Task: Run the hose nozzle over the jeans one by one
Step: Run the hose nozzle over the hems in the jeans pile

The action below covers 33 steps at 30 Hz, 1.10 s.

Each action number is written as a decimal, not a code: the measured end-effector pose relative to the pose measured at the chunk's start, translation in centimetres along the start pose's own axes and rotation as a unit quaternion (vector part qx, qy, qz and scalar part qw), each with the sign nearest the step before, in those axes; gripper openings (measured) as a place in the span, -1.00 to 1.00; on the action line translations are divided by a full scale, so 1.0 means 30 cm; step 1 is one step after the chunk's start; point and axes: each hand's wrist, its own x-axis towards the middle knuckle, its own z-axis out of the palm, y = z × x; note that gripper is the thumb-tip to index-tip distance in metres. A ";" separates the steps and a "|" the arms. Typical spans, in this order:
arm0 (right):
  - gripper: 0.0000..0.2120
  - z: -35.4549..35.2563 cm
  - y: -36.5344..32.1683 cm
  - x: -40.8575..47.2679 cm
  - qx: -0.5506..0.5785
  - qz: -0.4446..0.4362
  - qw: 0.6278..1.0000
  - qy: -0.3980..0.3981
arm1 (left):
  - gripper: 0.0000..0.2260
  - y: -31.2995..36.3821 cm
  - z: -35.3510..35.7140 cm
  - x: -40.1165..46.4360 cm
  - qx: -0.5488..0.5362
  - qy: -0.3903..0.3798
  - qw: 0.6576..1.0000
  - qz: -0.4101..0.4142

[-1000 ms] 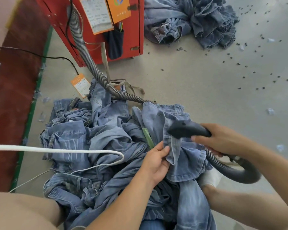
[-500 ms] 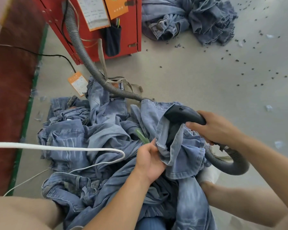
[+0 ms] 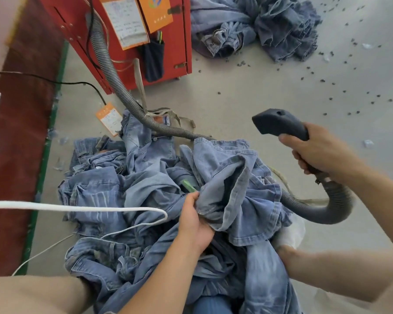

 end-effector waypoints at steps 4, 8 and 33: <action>-0.76 -0.044 0.027 -0.084 -0.068 -0.035 0.973 -0.216 | -0.67 0.057 0.027 0.008 0.085 0.013 0.993 0.080; -0.83 0.134 -0.003 -0.074 -0.156 -0.058 0.955 -0.246 | -0.76 0.027 0.017 -0.004 0.109 0.062 0.990 0.060; -0.85 -0.104 -0.014 -0.076 -0.116 -0.095 0.981 -0.123 | -0.81 0.183 0.021 -0.076 0.031 0.124 0.987 0.103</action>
